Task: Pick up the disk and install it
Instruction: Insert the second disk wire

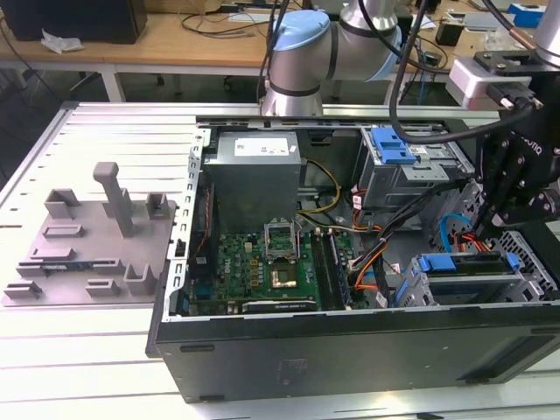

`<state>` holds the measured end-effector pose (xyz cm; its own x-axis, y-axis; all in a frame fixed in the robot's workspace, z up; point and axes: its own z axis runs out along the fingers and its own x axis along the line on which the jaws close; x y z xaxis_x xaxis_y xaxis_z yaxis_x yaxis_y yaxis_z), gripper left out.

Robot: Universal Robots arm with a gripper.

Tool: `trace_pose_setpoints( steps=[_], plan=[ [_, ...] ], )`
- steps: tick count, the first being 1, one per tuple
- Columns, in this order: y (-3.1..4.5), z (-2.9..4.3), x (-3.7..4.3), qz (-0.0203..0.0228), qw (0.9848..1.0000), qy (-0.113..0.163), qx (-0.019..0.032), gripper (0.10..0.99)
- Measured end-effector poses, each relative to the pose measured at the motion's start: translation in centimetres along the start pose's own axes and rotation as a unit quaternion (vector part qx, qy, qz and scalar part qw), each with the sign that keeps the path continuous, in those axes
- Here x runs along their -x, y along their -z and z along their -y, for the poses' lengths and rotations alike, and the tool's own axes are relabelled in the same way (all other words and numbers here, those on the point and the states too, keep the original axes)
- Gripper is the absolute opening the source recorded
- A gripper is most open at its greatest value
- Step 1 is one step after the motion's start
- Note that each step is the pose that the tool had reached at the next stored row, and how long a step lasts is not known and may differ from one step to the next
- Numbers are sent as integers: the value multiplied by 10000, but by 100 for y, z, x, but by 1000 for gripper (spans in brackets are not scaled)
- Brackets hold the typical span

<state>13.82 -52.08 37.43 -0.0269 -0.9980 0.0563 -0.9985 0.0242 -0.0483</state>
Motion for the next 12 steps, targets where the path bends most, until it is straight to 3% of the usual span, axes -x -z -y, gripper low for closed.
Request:
trace_pose_setpoints(
  steps=[6,12],
  plan=[
    [-53,-16,-15,26,9992,407,-23,161],
    [-83,-18,-35,40,9981,622,-35,161]
  ],
)
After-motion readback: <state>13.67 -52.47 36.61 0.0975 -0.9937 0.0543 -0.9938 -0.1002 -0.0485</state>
